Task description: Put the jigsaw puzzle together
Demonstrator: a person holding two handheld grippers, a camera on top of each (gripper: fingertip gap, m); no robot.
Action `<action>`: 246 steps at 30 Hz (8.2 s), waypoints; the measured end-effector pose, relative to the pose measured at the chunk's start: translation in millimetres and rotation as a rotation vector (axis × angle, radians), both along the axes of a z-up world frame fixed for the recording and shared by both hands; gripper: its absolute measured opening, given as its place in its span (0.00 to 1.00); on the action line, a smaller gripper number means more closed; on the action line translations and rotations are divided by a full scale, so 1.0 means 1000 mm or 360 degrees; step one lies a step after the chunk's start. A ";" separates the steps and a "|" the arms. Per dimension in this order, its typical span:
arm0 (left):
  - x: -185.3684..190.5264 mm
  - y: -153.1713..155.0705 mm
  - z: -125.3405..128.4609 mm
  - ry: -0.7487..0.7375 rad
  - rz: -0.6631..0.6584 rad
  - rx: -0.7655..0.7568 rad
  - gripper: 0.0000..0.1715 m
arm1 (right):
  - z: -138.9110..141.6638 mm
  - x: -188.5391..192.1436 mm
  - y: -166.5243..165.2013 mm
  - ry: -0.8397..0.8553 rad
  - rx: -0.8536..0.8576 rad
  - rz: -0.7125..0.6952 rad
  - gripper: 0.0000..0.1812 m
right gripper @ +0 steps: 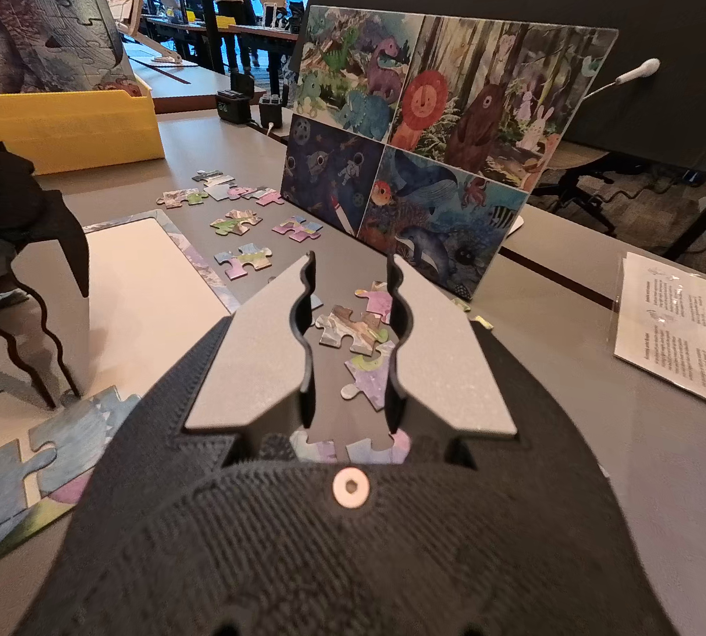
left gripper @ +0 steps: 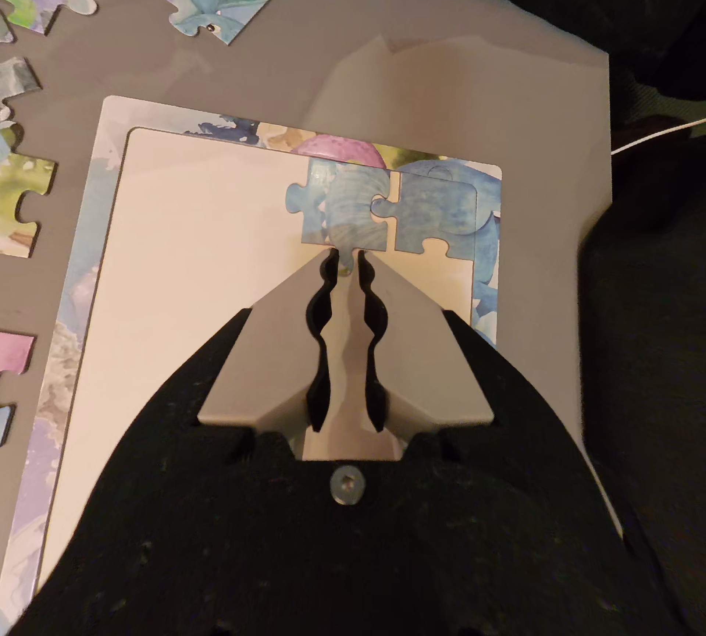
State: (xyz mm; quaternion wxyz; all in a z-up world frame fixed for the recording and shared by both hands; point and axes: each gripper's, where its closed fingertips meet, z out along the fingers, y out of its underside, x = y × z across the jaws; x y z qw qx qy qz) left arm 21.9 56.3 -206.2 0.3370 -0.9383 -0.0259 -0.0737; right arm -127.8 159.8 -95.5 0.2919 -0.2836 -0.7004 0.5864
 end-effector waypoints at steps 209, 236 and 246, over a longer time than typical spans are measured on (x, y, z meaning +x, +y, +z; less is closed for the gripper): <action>-0.076 -0.050 0.066 -0.0123 0.0436 0.0849 0.19 | -0.082 0.172 -0.130 -0.0427 0.0549 0.1116 0.16; -0.022 -0.029 0.061 -0.0284 0.0046 0.0807 0.17 | -0.056 0.140 -0.107 -0.0246 0.0402 0.0846 0.15; 0.017 -0.019 0.037 -0.0319 -0.0178 0.0524 0.18 | -0.016 0.111 -0.074 -0.0013 0.0177 0.0526 0.16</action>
